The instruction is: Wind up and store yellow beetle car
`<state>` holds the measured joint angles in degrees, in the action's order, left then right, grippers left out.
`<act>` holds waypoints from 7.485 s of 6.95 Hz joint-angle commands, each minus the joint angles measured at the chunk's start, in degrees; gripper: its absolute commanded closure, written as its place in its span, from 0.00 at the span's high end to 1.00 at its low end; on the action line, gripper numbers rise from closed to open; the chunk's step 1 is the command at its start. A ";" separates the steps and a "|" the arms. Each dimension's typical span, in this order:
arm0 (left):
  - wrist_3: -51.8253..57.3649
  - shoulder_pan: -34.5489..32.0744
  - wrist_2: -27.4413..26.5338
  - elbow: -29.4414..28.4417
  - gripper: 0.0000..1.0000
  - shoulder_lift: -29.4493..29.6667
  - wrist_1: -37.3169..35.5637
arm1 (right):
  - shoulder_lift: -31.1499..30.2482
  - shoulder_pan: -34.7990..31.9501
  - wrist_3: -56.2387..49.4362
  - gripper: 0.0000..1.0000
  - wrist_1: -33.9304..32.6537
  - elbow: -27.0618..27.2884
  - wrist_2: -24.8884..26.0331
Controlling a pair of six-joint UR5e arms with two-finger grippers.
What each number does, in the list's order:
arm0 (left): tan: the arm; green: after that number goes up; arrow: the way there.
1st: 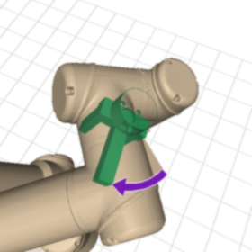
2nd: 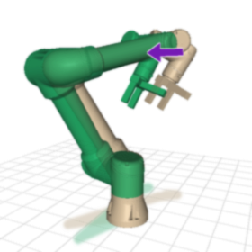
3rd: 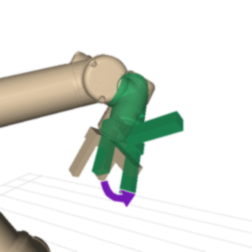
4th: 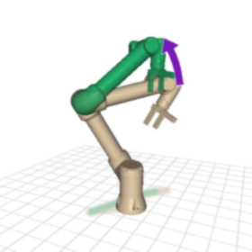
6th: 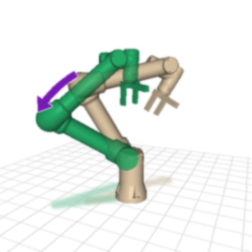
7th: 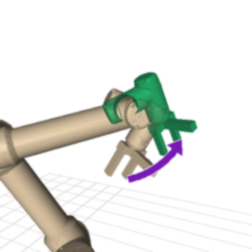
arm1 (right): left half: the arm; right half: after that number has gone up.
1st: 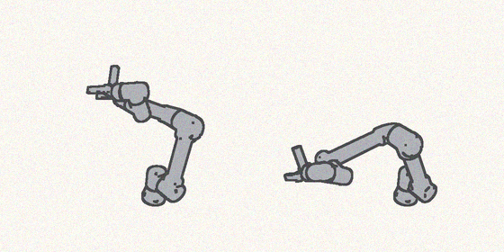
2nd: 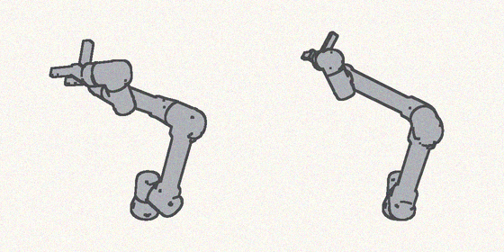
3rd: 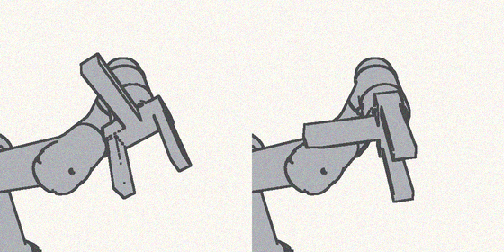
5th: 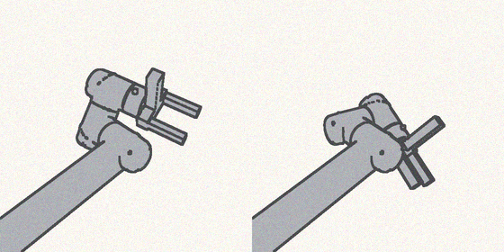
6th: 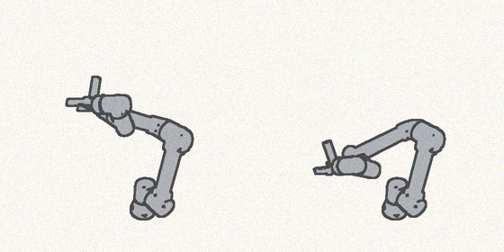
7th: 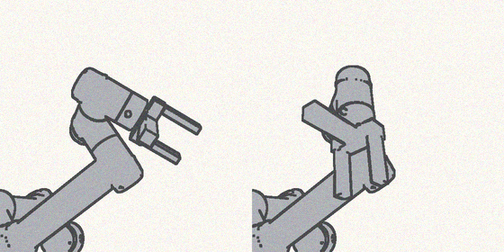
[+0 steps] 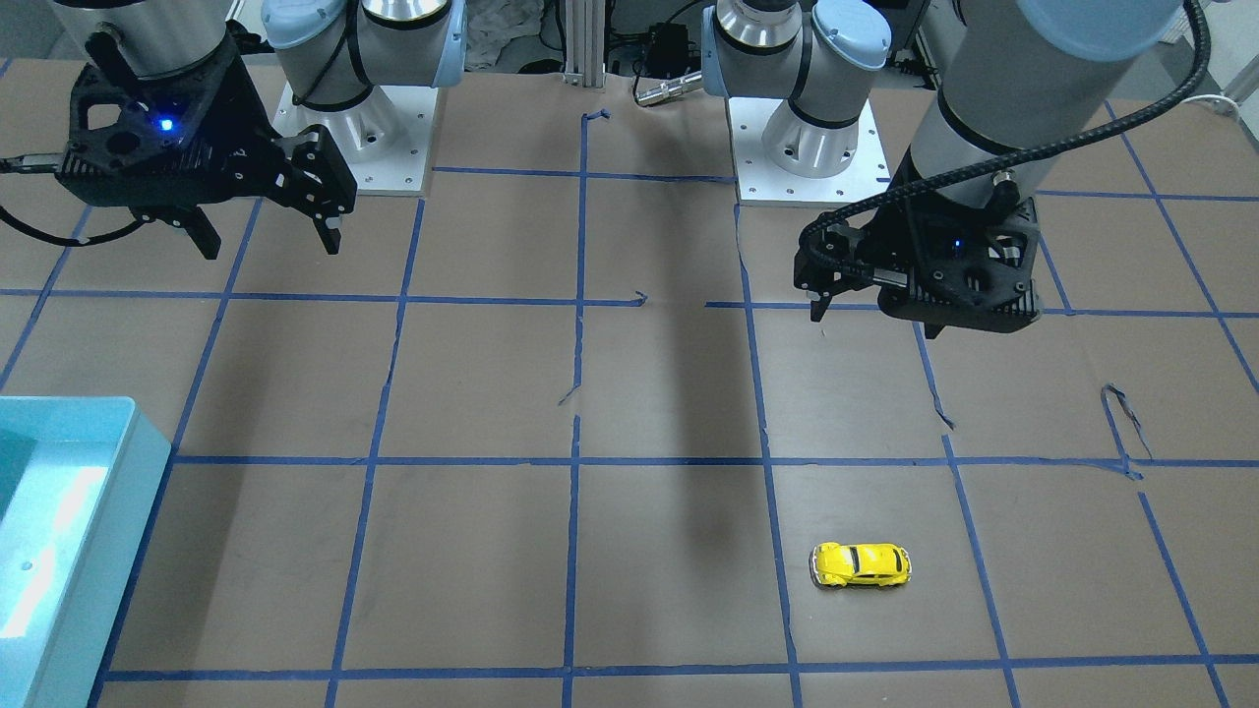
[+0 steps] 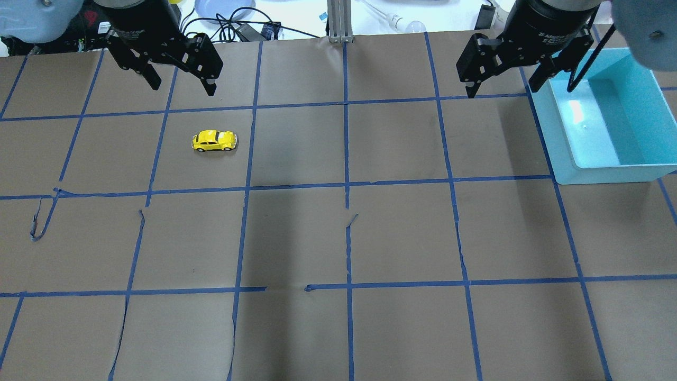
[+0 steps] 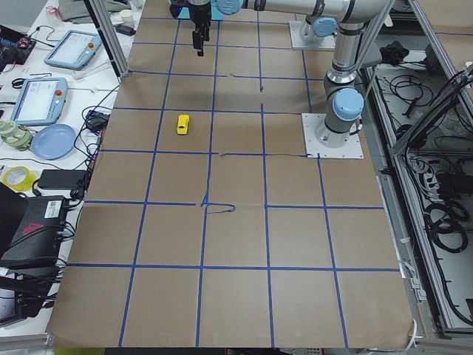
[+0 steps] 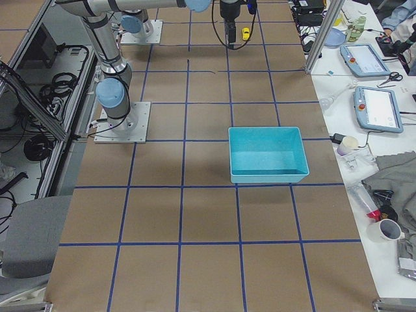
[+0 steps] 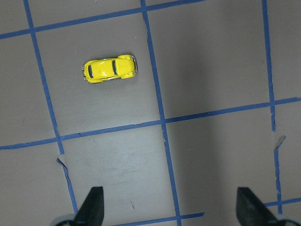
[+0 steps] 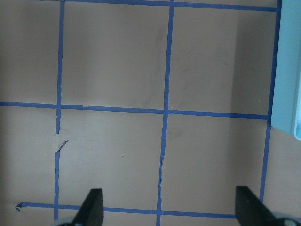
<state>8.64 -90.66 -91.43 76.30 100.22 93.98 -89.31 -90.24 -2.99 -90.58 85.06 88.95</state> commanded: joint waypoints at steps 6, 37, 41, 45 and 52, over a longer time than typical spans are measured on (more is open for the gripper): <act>-0.38 0.22 -0.41 2.62 1.00 0.06 -5.44 | 0.02 -0.02 5.79 1.00 -1.36 0.01 -0.17; -78.56 9.45 4.16 18.80 1.00 21.06 -46.43 | -0.34 -0.11 5.09 1.00 -1.27 0.54 -0.88; -79.30 9.45 3.89 18.28 1.00 22.90 -46.43 | -0.34 -0.11 4.92 1.00 -1.27 0.54 -0.44; -80.36 9.45 4.51 18.01 0.00 23.61 -46.44 | -0.34 -0.11 4.83 1.00 -1.18 0.54 -0.27; -102.40 1.56 16.20 16.43 0.00 23.26 -46.26 | -0.34 -0.11 4.74 1.00 -1.18 0.54 -0.35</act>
<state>-89.49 -86.93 -76.73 92.79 123.17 47.70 -89.65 -90.35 1.76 -91.76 85.61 88.83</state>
